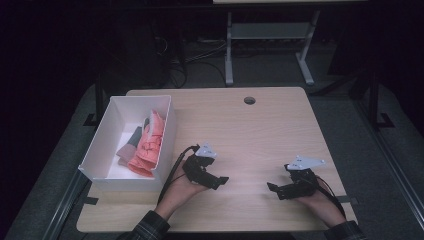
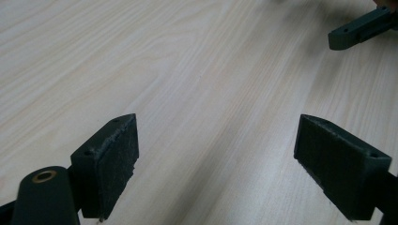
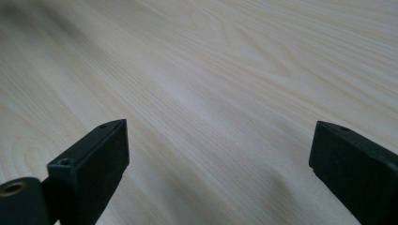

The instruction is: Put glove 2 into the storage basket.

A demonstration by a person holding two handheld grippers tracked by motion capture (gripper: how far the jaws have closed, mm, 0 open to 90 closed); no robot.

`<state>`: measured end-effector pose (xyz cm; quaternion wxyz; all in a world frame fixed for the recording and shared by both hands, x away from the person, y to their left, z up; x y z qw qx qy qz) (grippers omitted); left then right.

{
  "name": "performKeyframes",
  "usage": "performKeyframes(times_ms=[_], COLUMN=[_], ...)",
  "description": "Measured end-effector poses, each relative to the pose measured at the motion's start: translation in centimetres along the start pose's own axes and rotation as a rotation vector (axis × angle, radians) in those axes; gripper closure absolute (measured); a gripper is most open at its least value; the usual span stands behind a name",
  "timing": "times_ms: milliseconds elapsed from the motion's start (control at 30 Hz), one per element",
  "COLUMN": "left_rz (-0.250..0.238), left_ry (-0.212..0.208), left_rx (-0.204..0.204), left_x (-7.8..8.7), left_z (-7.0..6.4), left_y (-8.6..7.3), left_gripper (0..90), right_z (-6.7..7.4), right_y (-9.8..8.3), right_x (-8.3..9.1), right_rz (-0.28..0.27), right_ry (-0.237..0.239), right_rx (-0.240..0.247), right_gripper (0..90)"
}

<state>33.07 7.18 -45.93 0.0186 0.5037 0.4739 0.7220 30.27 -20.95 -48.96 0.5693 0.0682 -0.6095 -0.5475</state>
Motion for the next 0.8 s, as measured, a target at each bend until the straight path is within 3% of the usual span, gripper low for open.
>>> performKeyframes(times_ms=[100, 167, 333, 500, 800], left_rz=[-0.001, 0.012, 0.023, 0.05, 0.053], left_ry=[-0.001, 0.002, 0.0, 0.006, 0.0], left_rx=[0.0, -0.034, -0.035, -0.076, -0.07], left_x=[-0.3, -0.5, -1.1, -1.5, -1.7], left_z=[-0.1, 0.0, -0.4, -0.5, -0.8], left_y=[-0.5, -0.8, -1.5, -1.9, -2.0], left_gripper=[13.8, 13.8, 13.8, 13.8, 13.8], right_z=[0.0, 0.0, 0.1, 0.2, 0.1], right_y=[0.0, 0.0, 0.0, 0.0, -0.1], right_x=[0.0, 0.0, -0.2, -0.3, -0.4], right_rz=[0.002, 0.004, 0.009, 0.013, 0.022], right_ry=[0.0, 0.002, 0.002, 0.008, 0.007], right_rx=[0.0, 0.006, 0.007, 0.007, 0.022], right_gripper=[5.0, 5.0, 5.0, 5.0, 5.0])
Point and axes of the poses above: each handheld gripper's, and its own axes: x roughly backward along the jaws, y roughly out of its top, z roughly to its left, the point moved 4 cm from there along -x, roughly forward along the jaws, and after that the axes turned 15 degrees about y, right-handed, at the moved point
